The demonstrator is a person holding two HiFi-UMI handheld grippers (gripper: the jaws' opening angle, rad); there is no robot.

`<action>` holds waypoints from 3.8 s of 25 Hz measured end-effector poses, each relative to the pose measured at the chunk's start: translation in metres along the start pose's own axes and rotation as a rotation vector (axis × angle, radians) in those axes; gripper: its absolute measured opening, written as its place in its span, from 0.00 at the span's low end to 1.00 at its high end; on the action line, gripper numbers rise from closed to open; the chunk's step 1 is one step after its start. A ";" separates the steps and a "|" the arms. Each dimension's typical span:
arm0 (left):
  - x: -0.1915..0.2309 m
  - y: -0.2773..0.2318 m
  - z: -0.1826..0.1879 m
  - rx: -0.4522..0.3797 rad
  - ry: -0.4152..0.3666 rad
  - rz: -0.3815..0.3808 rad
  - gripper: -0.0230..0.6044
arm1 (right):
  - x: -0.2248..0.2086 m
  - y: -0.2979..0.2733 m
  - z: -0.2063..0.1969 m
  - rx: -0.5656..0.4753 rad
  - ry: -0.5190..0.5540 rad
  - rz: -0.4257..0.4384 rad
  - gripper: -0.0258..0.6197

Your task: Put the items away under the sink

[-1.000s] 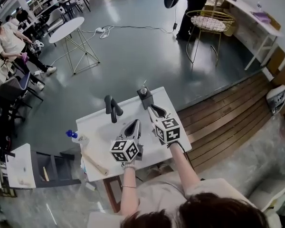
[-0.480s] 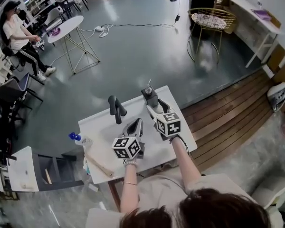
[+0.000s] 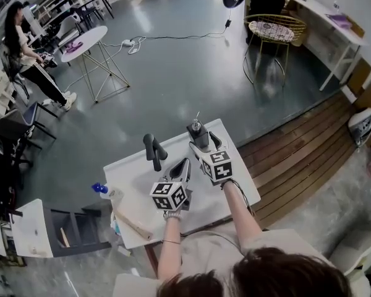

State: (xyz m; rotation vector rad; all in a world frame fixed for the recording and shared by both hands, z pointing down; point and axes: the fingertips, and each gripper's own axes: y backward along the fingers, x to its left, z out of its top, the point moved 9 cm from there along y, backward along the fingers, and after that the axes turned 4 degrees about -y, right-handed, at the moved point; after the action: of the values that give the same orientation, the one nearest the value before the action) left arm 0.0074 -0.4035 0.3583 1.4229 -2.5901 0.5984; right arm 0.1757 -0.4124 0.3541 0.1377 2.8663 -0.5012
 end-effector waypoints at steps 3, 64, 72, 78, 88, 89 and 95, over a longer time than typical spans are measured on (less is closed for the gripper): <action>0.002 -0.002 -0.001 0.011 -0.002 -0.003 0.04 | -0.001 -0.006 -0.001 -0.008 0.013 -0.023 0.57; -0.054 0.061 -0.009 -0.069 -0.050 0.152 0.04 | 0.014 0.064 0.013 -0.055 -0.064 0.115 0.54; -0.061 0.089 -0.003 -0.095 -0.074 0.163 0.04 | 0.032 0.081 0.024 -0.093 -0.075 0.133 0.54; -0.067 0.122 -0.013 -0.128 -0.064 0.167 0.04 | 0.056 0.102 0.015 -0.102 -0.059 0.135 0.54; -0.079 0.186 -0.043 -0.157 -0.014 0.174 0.04 | 0.086 0.159 -0.018 -0.086 -0.061 0.102 0.54; -0.081 0.190 -0.046 -0.158 -0.013 0.171 0.04 | 0.088 0.164 -0.020 -0.089 -0.062 0.099 0.54; -0.096 0.214 -0.058 -0.158 -0.007 0.155 0.04 | 0.104 0.192 -0.031 -0.091 -0.047 0.097 0.54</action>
State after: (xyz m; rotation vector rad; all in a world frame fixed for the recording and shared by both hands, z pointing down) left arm -0.1232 -0.2032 0.3232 1.1881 -2.7023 0.3958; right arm 0.0935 -0.2163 0.2952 0.2445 2.8141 -0.3504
